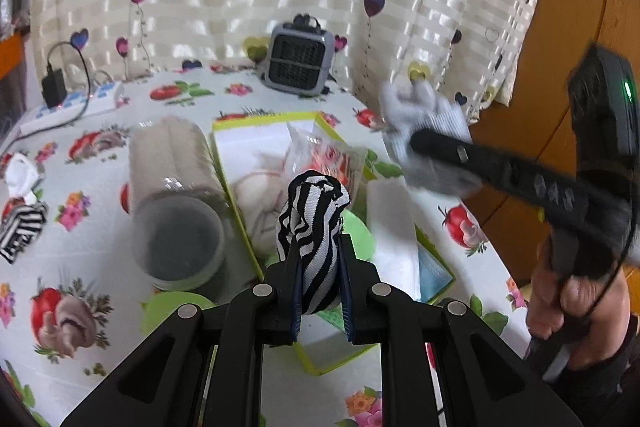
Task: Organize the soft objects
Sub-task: 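Lower glove into box and open right tool while left tool releases striped sock there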
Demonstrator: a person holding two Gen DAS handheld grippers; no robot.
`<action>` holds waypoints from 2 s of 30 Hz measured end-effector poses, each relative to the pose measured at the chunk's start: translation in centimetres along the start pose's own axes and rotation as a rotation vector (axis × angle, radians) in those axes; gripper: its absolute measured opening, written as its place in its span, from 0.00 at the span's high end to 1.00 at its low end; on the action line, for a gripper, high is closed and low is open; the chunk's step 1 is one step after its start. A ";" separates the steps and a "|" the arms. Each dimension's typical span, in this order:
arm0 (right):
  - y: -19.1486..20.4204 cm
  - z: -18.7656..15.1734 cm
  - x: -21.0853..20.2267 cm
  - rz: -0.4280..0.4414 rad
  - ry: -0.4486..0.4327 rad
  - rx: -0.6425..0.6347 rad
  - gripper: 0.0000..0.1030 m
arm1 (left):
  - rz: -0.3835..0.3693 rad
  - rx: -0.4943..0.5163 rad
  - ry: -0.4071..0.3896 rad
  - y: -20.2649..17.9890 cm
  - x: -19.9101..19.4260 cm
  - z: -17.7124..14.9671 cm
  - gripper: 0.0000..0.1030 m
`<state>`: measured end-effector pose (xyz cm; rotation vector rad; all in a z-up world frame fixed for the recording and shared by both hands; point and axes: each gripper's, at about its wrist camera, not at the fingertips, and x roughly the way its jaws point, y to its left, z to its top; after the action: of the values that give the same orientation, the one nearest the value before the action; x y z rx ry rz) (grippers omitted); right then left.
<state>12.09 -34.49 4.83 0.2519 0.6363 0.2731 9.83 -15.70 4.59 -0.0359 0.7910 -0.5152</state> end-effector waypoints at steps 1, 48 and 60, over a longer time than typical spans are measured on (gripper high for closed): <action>-0.1 0.4 0.4 -0.004 0.000 -0.008 0.68 | -0.008 -0.002 0.010 0.0 0.4 -0.1 0.87; 1.1 0.7 1.5 -0.066 0.022 -0.076 0.56 | -0.070 -0.019 0.009 0.0 0.6 -0.9 0.67; 4.0 -1.5 -2.1 -0.079 -0.011 -0.108 0.56 | -0.043 -0.021 -0.049 0.2 -3.0 -1.3 0.67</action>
<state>8.90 -31.24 6.07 0.1240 0.6171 0.2296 7.22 -13.96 5.63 -0.0849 0.7491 -0.5450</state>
